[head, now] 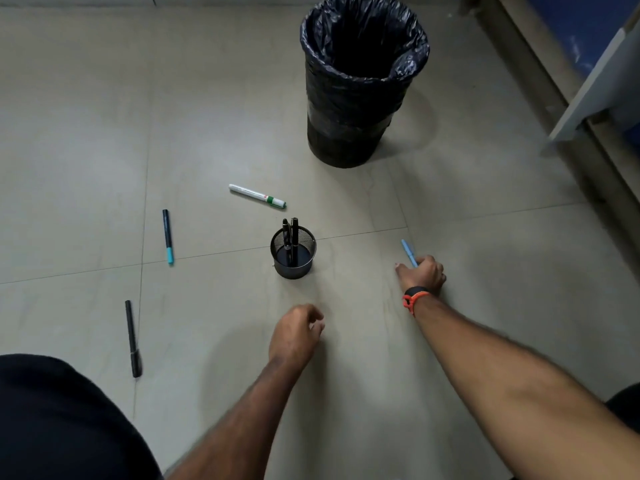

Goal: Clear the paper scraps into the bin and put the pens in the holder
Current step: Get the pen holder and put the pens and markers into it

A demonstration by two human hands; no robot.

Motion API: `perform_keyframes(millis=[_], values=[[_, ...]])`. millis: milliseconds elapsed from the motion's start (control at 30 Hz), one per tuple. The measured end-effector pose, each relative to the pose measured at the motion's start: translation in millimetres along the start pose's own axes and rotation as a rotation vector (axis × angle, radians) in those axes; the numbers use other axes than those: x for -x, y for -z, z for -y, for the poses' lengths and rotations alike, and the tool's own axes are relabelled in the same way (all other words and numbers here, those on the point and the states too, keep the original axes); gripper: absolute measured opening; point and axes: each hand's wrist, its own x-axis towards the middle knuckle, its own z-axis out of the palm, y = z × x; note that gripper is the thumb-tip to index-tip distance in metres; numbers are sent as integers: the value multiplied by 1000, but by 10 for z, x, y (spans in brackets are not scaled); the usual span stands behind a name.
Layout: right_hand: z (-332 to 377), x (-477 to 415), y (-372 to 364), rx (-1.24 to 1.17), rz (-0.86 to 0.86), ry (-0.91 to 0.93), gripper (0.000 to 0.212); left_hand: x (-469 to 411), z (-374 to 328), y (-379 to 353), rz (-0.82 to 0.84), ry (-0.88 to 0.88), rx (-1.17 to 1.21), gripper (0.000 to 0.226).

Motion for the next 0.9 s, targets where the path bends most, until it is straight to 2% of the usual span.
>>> perform_keyframes(millis=[133,233,367,467,533,600,767,900], values=[[-10,-103,-15,25,27,31,22,-8,191,31,0,92,-20,15],[9,37,-77,-9,41,31,17,-28,172,54,0,138,17,14],[261,357,-227,-343,61,-67,17,-88,83,101,-39,176,111,13],[465,557,-345,-666,204,-142,9,-116,51,174,-79,195,169,11],[574,672,-382,-812,267,-159,18,-103,93,255,-124,222,179,9],[688,769,-382,-899,296,-176,33,-73,192,367,-216,302,176,10],[886,920,-469,-1018,340,-283,44,94,653,779,-602,630,286,14],[1066,968,-435,-1050,320,-297,56,223,1110,1049,-895,931,315,40]])
